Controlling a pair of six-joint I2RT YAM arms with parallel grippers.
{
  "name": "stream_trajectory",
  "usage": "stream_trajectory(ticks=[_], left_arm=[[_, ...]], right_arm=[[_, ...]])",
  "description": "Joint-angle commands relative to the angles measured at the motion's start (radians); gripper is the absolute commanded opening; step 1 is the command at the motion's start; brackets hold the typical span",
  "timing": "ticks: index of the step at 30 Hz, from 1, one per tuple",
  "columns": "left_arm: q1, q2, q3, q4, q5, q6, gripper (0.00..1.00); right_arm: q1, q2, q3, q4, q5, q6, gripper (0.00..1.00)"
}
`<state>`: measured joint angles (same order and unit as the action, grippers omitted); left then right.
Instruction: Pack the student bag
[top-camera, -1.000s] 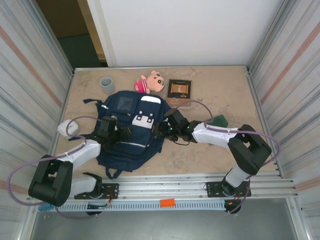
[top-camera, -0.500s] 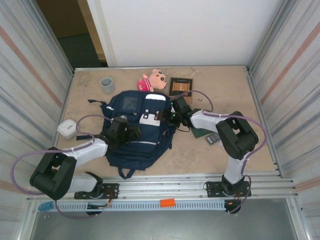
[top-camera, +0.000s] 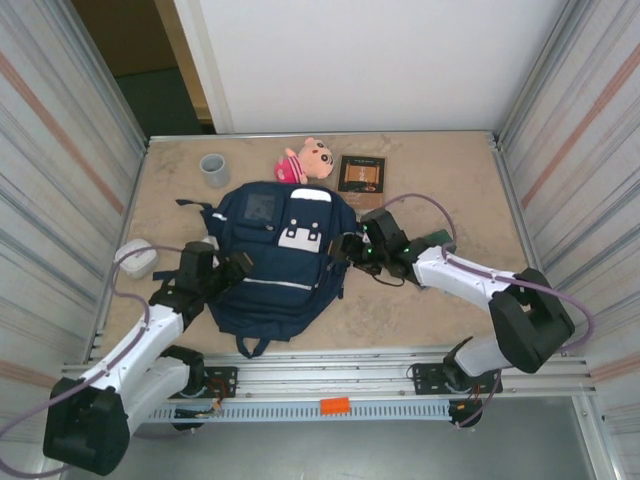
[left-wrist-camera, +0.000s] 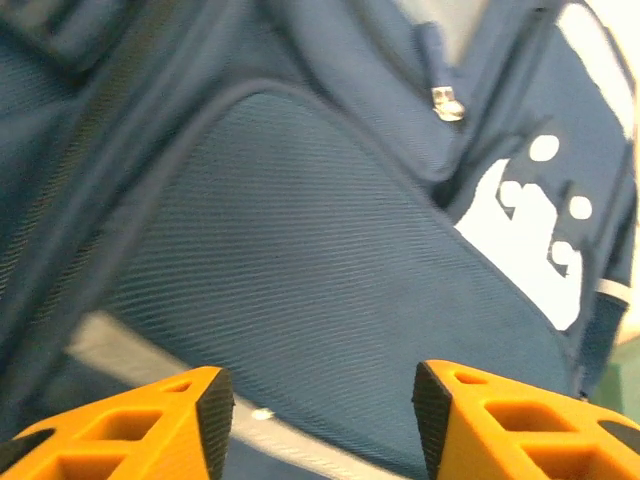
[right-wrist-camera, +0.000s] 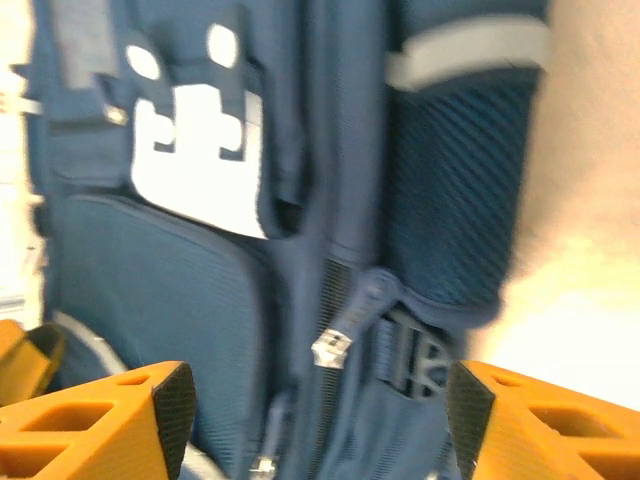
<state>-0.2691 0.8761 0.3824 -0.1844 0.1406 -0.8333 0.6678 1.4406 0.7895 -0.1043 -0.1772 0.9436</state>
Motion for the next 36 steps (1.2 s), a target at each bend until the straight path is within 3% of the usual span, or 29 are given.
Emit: stream_trajectory(ticks=[1,7,14,20,26,32,36], left_arm=[[0.017,-0.017,-0.056,-0.081,0.095,0.02,0.5],[0.017,0.005,-0.111,-0.05,0.158,-0.003,0.44],[0.007,-0.063,-0.148,-0.08,0.185,-0.026,0.43],[-0.043,-0.113,-0.086,-0.128,0.141,0.042,0.52],[-0.085,-0.089,0.155,-0.225,0.063,0.332,0.68],[-0.122,0.035,0.401,-0.341,0.06,0.733,0.69],[-0.217,0.159,0.498,-0.452,0.107,1.067,0.73]], right_arm=[[0.019,0.05,-0.022,0.062,-0.01,0.043,0.62],[0.014,0.211,0.087,0.149,-0.057,-0.009,0.53],[-0.006,0.397,0.227,0.247,-0.11,-0.034,0.48],[-0.02,0.419,0.264,0.247,-0.112,-0.044,0.52],[-0.035,0.216,0.146,0.142,-0.027,-0.092,0.65],[-0.042,-0.062,0.023,0.074,0.057,-0.163,0.72],[-0.044,-0.234,-0.066,0.088,0.088,-0.202,0.75]])
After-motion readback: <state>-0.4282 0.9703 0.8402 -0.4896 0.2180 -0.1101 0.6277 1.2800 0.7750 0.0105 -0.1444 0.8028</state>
